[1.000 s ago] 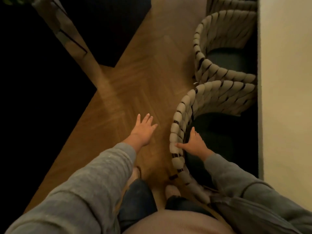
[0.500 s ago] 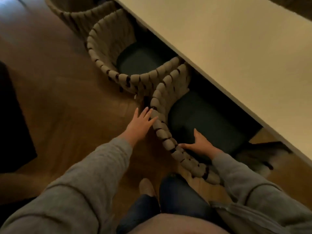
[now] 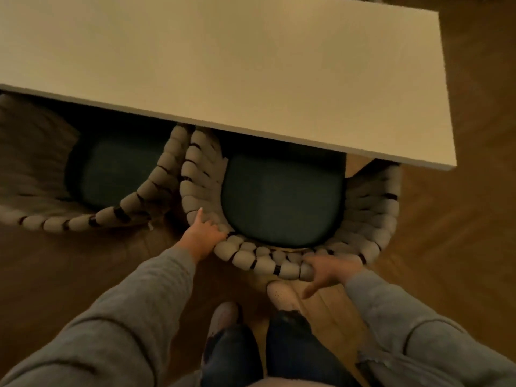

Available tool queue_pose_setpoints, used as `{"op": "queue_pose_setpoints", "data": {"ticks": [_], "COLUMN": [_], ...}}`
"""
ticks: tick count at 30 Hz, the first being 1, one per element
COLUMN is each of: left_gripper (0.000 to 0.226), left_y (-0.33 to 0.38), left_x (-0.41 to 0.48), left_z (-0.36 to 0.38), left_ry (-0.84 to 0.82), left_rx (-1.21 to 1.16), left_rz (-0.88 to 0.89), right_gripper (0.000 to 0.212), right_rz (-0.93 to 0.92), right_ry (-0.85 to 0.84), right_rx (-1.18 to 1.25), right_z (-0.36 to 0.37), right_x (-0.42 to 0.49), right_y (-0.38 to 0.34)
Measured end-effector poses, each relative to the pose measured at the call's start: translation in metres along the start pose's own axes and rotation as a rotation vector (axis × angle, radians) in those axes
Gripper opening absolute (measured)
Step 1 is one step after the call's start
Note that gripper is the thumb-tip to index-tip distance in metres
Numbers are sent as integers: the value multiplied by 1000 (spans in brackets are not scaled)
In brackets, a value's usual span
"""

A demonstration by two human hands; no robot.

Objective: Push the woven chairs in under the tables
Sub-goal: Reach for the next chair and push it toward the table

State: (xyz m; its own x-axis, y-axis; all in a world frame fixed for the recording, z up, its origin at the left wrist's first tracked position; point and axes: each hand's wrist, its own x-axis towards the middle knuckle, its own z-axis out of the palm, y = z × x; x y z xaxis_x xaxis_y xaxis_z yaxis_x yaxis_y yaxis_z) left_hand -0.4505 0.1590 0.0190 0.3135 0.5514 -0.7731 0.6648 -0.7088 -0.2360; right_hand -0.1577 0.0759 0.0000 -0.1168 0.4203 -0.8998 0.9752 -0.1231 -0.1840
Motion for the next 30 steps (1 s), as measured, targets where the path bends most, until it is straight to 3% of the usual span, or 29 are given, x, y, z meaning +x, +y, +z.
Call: {"op": "queue_pose_setpoints", "data": {"ticks": [3, 5, 13, 20, 30], "left_gripper": [62, 57, 42, 45, 45], "left_y": [-13, -19, -8, 29, 45], "left_x": [13, 17, 3, -17, -4], "left_z": [7, 8, 14, 32, -6], "left_ry": [75, 109, 128, 90, 163], "left_rx": [71, 62, -14, 36, -26], "left_rz": [113, 151, 183, 227, 204], "right_gripper": [56, 42, 40, 41, 37], "right_rz": [58, 51, 122, 162, 71], "right_ry": [286, 432, 543, 459, 458], "right_rx": [-142, -175, -136, -158, -171], "right_z": [24, 29, 63, 108, 70], "right_x": [8, 6, -9, -36, -40], "right_y": [-9, -11, -20, -11, 32]}}
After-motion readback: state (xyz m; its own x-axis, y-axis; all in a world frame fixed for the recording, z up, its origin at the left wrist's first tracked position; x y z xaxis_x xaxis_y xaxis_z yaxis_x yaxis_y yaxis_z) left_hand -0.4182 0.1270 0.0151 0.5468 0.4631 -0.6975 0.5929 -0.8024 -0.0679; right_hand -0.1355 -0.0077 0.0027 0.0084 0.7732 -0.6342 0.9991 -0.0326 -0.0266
